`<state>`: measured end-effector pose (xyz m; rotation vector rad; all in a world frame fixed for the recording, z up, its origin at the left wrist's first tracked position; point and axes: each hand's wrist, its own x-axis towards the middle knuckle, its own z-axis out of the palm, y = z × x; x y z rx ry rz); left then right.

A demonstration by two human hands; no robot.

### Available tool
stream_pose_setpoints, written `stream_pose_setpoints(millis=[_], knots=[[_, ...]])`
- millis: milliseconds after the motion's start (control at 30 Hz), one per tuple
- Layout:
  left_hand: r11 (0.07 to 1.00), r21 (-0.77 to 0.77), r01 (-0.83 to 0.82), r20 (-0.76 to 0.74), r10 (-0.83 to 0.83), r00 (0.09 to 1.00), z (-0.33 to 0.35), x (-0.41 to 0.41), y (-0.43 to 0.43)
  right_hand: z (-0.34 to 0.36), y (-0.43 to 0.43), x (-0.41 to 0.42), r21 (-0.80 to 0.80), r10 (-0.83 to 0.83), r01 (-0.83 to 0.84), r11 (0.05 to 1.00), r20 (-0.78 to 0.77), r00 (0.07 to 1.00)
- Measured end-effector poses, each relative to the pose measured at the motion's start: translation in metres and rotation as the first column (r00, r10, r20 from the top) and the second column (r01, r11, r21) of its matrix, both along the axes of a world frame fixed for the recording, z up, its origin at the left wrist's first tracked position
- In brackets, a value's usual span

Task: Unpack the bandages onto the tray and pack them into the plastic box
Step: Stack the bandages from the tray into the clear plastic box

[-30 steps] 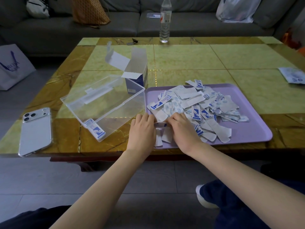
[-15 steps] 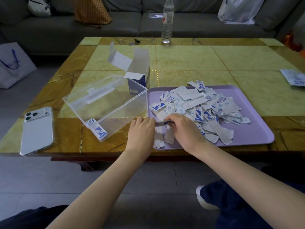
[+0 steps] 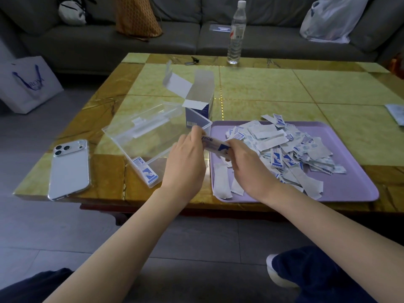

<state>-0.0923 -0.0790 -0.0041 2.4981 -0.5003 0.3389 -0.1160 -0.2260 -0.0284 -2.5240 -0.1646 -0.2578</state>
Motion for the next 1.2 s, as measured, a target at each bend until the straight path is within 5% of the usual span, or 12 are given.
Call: stream_pose_setpoints(millis=[333, 667, 867, 1200], knots=[[0.993, -0.119, 0.011, 0.048, -0.005, 0.999, 0.025, 0.012, 0.039, 0.035, 0.033, 0.011, 0.115, 0.024, -0.047, 0.992, 0.193, 0.981], [0.959, -0.243, -0.148, 0.12, 0.181, 0.976, 0.025, 0.027, 0.097, 0.072, 0.086, 0.048, 0.217, 0.056, -0.082, 0.973, 0.123, 0.991], [0.967, 0.008, -0.253, -0.11, 0.253, 0.961, -0.009, 0.029, 0.134, 0.072, 0.1, 0.095, 0.179, 0.027, 0.012, 0.984, -0.214, 0.976], [0.969, 0.045, -0.242, -0.292, 0.244, 0.925, -0.019, 0.027, 0.137, 0.033, 0.151, 0.117, 0.003, 0.01, -0.01, 1.0, -0.621, 0.784]])
